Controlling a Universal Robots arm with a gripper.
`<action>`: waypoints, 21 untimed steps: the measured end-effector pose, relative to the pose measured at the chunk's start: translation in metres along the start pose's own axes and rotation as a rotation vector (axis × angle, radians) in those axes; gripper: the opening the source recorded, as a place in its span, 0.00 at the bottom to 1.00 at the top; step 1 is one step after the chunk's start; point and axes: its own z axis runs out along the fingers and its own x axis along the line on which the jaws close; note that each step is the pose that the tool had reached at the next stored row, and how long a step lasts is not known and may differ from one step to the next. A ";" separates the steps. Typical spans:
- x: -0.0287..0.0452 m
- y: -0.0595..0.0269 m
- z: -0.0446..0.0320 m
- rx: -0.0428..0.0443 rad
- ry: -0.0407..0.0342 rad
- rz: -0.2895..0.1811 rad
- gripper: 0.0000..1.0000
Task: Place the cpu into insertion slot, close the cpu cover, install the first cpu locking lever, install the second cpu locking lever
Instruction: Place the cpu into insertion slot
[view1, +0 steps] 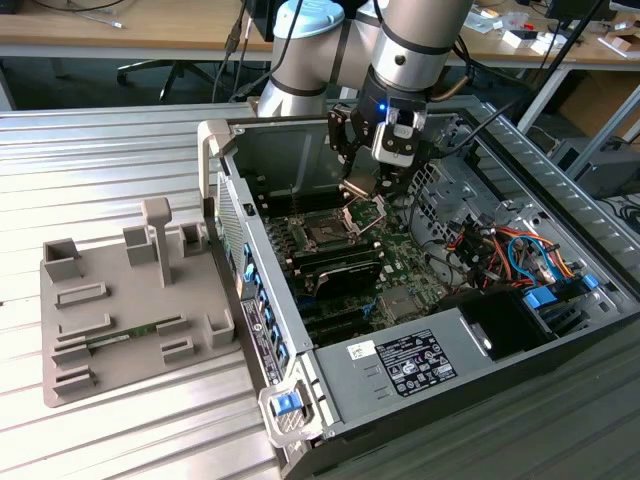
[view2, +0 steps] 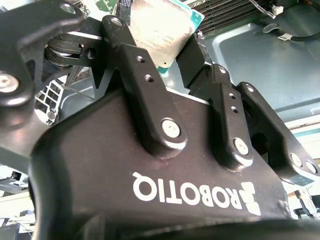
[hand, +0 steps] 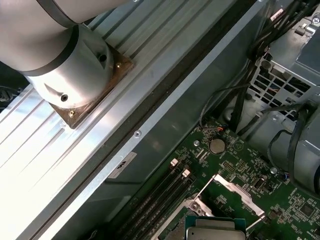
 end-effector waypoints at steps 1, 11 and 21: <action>0.0000 0.0000 0.0000 0.0000 -0.0001 0.002 0.54; 0.0000 0.0000 0.0004 -0.0004 -0.0015 0.017 0.54; 0.0000 -0.0001 0.0006 -0.0006 -0.0026 0.029 0.54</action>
